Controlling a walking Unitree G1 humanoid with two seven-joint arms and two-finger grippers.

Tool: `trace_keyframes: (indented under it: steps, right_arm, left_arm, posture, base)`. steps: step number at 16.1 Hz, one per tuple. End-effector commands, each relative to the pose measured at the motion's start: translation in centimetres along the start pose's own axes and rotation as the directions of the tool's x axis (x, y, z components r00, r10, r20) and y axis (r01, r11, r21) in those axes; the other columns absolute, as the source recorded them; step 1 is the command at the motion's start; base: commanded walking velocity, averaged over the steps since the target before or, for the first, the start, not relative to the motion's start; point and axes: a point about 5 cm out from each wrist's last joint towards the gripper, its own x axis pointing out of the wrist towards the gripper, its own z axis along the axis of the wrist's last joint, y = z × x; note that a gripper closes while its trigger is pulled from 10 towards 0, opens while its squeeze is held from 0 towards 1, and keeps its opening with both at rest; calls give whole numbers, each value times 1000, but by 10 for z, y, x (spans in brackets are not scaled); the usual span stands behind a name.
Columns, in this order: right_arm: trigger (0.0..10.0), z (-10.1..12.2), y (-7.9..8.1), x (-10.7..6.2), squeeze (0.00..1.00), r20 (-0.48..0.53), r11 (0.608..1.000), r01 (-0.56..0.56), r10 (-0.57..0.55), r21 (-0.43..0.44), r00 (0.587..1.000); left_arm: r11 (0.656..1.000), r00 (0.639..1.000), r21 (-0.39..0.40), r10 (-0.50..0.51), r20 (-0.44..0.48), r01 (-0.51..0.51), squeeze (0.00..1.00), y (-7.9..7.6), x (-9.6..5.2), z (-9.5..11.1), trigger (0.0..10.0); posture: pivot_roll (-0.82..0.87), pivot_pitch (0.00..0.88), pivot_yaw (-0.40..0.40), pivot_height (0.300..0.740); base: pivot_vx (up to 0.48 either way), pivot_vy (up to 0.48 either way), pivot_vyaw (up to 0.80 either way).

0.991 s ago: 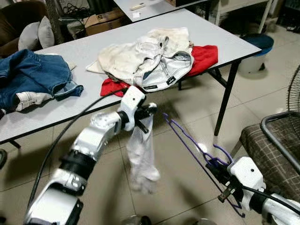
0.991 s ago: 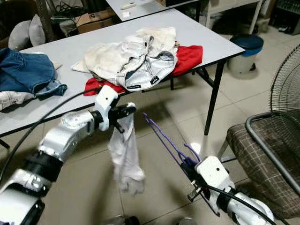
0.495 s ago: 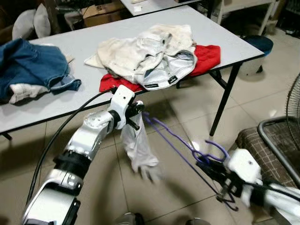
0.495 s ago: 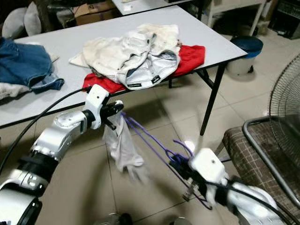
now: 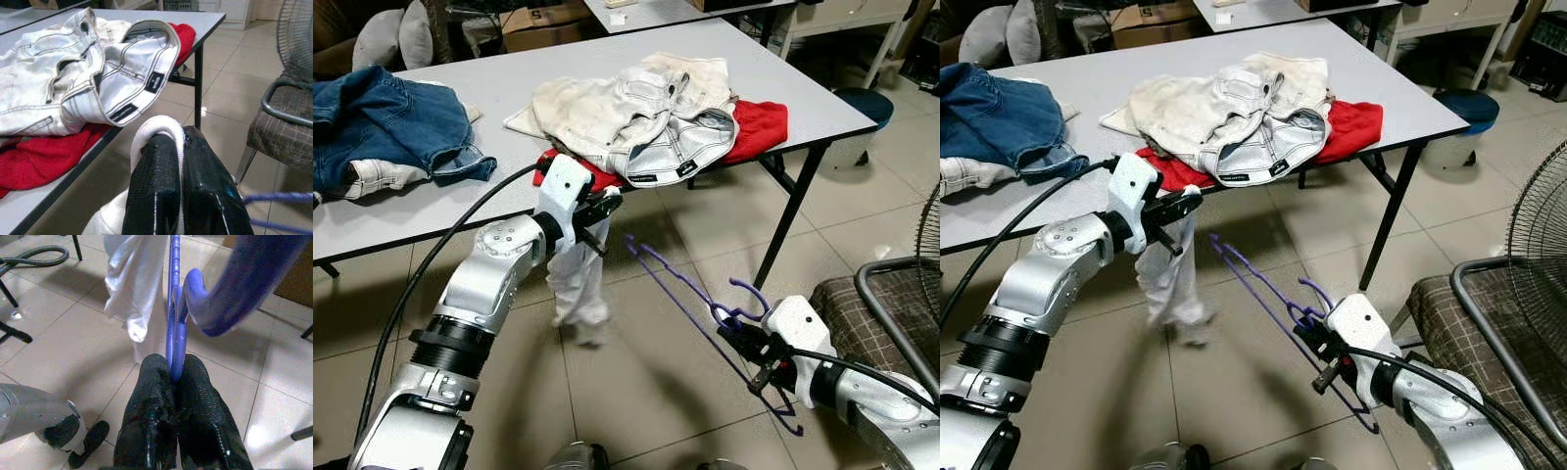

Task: Hang hanger

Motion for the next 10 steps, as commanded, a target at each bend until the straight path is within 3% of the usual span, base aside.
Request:
trace_keyframes:
  steps: [1,3,6,10]
  right_arm:
    - [10000,10,5,-1,0,50,999,-34,35,-11,998]
    - [10000,13,12,-4,0,62,996,-88,90,-23,994]
    - [10000,14,10,-2,0,67,995,-98,100,-25,993]
    - [10000,11,3,11,0,59,997,-74,74,-8,996]
  left_arm:
    - [999,999,10,40,-28,-40,0,4,-1,-3,0]
    - [998,997,21,52,-60,-51,0,5,0,-8,0]
    - [999,999,41,14,-47,-13,0,-1,2,-4,0]
    - [994,994,27,-111,21,110,0,-22,0,8,0]
  posture:
    - [-97,50,69,740]
    - [-97,50,69,740]
    - [-102,46,75,740]
    - [-105,41,74,740]
  base:
    - [0,0,0]
    - [0,0,0]
    - [0,0,0]
    - [0,0,0]
